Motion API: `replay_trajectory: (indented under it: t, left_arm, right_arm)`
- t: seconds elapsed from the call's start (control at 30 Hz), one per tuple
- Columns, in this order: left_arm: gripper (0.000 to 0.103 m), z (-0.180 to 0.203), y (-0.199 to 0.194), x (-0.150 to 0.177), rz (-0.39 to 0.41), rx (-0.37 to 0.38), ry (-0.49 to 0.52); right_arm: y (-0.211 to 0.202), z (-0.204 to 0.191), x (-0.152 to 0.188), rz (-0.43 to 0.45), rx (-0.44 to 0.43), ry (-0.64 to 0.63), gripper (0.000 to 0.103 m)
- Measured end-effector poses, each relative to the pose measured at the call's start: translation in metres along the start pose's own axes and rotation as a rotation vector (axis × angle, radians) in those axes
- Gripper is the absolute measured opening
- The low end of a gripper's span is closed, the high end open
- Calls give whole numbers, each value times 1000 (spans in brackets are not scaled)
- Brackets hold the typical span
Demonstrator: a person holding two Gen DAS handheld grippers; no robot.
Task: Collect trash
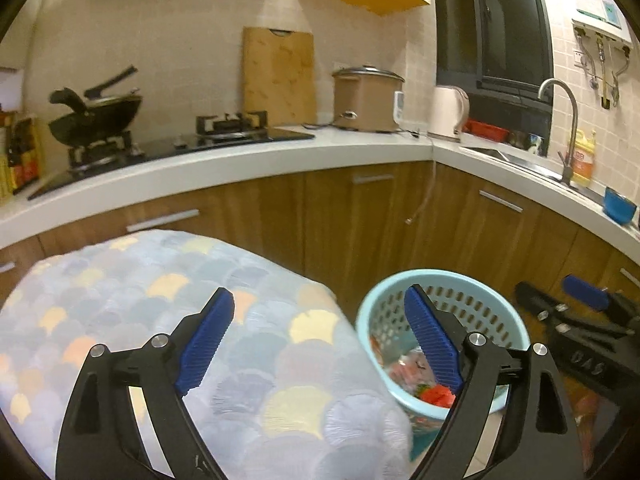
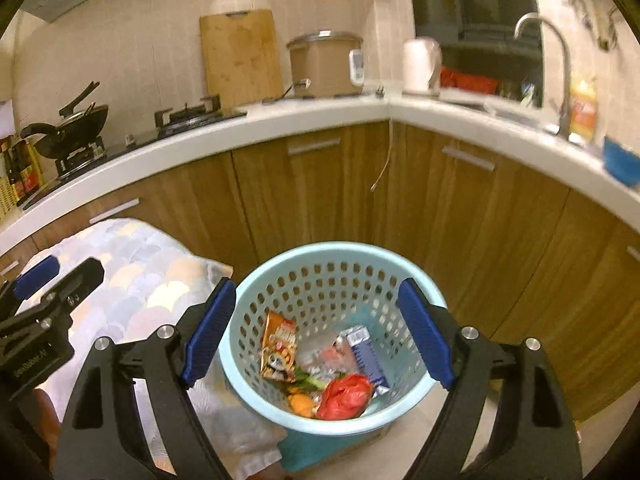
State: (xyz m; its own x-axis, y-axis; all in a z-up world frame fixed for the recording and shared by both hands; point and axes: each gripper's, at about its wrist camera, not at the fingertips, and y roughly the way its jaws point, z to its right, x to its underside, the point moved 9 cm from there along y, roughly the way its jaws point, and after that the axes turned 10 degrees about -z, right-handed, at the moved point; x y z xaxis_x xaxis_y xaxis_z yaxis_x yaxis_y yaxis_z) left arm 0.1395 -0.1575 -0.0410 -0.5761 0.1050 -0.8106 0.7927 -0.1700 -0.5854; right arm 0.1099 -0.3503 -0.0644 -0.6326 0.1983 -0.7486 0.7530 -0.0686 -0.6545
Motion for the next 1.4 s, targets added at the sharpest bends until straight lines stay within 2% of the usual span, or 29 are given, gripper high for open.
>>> replay_trajectory:
  t: [0.2,0.33,0.77,0.93,1.4]
  left_arm:
    - [85,-13,11,11,-11,-15,-29]
    - [85,-17,14,15,-12,-63,-15]
    - [88,-21,10,15,8,-92,-13]
    - [89,-22,12,15,-7,-60,-26]
    - [90,-29,16,17,-34,-51,-59]
  right_arm:
    - [-16,5,-3,86,41,27,79]
    - [-21,7,-6,115,60,26,79]
    - [-24,-4,-10,98,38,2,79]
    - [-24,-5,-10,100,32,5,79]
    - [-19,-8,-9,79,5,0,79]
